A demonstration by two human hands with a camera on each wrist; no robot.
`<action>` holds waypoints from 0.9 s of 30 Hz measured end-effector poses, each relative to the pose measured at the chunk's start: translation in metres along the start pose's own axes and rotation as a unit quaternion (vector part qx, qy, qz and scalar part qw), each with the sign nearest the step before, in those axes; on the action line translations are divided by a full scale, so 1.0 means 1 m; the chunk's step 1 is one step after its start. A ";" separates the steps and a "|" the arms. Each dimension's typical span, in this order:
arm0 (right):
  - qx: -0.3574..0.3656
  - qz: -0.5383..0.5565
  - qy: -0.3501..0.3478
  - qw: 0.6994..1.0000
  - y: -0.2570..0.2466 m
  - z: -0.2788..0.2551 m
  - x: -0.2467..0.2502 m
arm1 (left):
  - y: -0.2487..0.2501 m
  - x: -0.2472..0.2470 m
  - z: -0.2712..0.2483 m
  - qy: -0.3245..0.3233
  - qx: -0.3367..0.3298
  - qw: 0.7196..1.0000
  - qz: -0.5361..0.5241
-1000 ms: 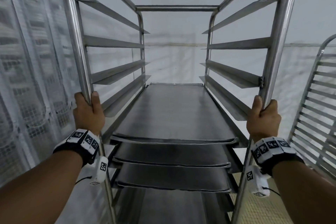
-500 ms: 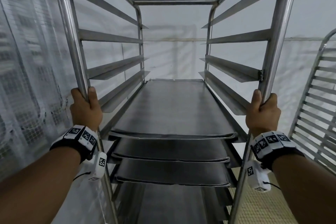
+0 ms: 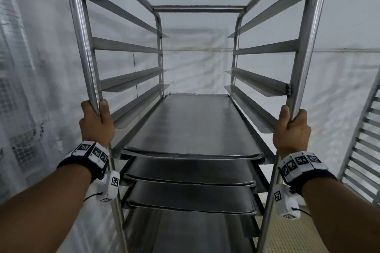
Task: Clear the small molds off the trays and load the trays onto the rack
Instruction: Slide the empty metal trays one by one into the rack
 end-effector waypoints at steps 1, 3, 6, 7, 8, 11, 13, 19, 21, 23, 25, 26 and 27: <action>-0.003 0.003 -0.004 1.000 0.002 0.006 -0.008 | -0.004 -0.008 0.004 0.004 0.000 1.000 -0.002; -0.003 0.001 -0.012 1.000 0.006 0.016 -0.022 | -0.008 -0.022 0.006 0.013 -0.003 1.000 -0.001; -0.010 0.001 -0.019 1.000 0.015 0.033 -0.040 | -0.015 -0.043 0.010 0.014 -0.004 1.000 0.005; -0.010 0.001 -0.020 1.000 0.018 0.038 -0.045 | -0.019 -0.050 0.012 0.013 -0.004 1.000 0.004; -0.010 0.002 -0.022 1.000 0.020 0.042 -0.050 | -0.021 -0.056 0.014 0.013 -0.005 1.000 0.004; -0.008 0.002 -0.027 1.000 0.024 0.052 -0.066 | -0.026 -0.071 0.019 0.012 -0.002 1.000 0.009; -0.011 -0.001 -0.027 1.000 0.028 0.058 -0.075 | -0.029 -0.080 0.022 0.010 -0.009 1.000 0.011; -0.022 -0.006 -0.041 0.999 0.028 0.070 -0.101 | -0.043 -0.100 0.037 0.002 -0.007 1.000 0.015; -0.030 -0.005 -0.049 0.998 0.028 0.072 -0.108 | -0.048 -0.106 0.042 -0.011 -0.003 1.000 0.017; -0.036 -0.007 -0.057 0.998 0.027 0.075 -0.115 | -0.051 -0.112 0.046 -0.025 0.002 0.999 0.020; -0.043 -0.008 -0.063 0.997 0.025 0.077 -0.121 | -0.054 -0.117 0.052 -0.036 0.010 0.999 0.018; -0.045 -0.010 -0.063 0.997 0.024 0.077 -0.123 | -0.056 -0.119 0.055 -0.042 0.017 0.999 0.019; -0.045 -0.012 -0.063 0.997 0.023 0.075 -0.125 | -0.060 -0.120 0.059 -0.049 0.026 0.998 0.022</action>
Point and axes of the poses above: each hand's wrist, its own z-axis towards the middle knuckle, its own x-axis out of the back of the hand, y = z × x, the point moved 5 cm from there along z, towards the middle knuckle, and after that the axes turned 14 degrees about -z, right-handed, at the moved point
